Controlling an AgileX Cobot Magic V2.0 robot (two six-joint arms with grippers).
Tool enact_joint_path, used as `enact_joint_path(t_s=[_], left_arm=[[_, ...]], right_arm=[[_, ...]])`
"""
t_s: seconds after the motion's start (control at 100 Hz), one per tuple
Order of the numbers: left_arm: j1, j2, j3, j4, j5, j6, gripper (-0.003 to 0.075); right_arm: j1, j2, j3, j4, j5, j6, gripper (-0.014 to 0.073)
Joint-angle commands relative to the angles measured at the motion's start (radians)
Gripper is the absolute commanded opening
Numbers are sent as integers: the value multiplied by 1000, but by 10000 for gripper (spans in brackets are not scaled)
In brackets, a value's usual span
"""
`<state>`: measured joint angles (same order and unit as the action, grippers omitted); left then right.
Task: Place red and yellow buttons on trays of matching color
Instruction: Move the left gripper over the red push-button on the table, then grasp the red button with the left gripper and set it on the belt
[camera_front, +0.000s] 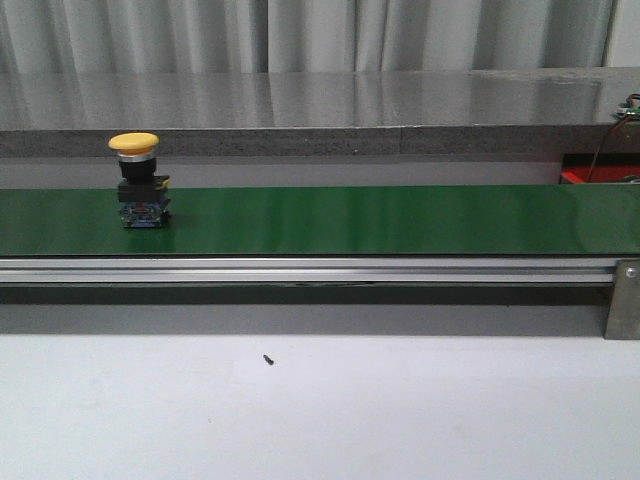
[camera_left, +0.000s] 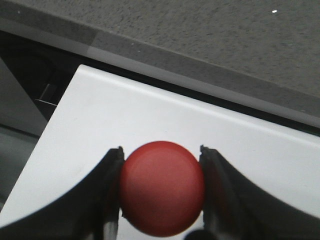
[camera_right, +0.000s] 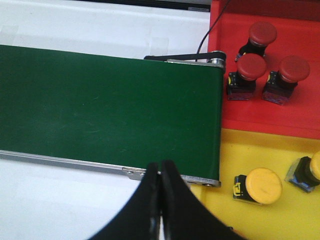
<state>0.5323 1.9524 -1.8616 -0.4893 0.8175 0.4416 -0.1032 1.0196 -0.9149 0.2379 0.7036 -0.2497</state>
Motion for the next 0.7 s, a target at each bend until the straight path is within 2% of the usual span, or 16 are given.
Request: enact_joint_path(t_s=[0.0,0.14,0.4,0.69], left_arm=[[-22,-130,-5,-40,0,-10,-20],[-70,-234,122,-40,-30,-1,-20],[-192,-422,494,-42,-239,48,-19],[-319,-440,710,-42,-412,70,-20]], right_arm=[[-1,-15,-32,12,-58,-3,-68],[-1,-15,-32,12,-58,-3,-68],[-1,-15,-32,12,-58,-3,-68],[-1,-15,-32,12,-58,-3,-68]])
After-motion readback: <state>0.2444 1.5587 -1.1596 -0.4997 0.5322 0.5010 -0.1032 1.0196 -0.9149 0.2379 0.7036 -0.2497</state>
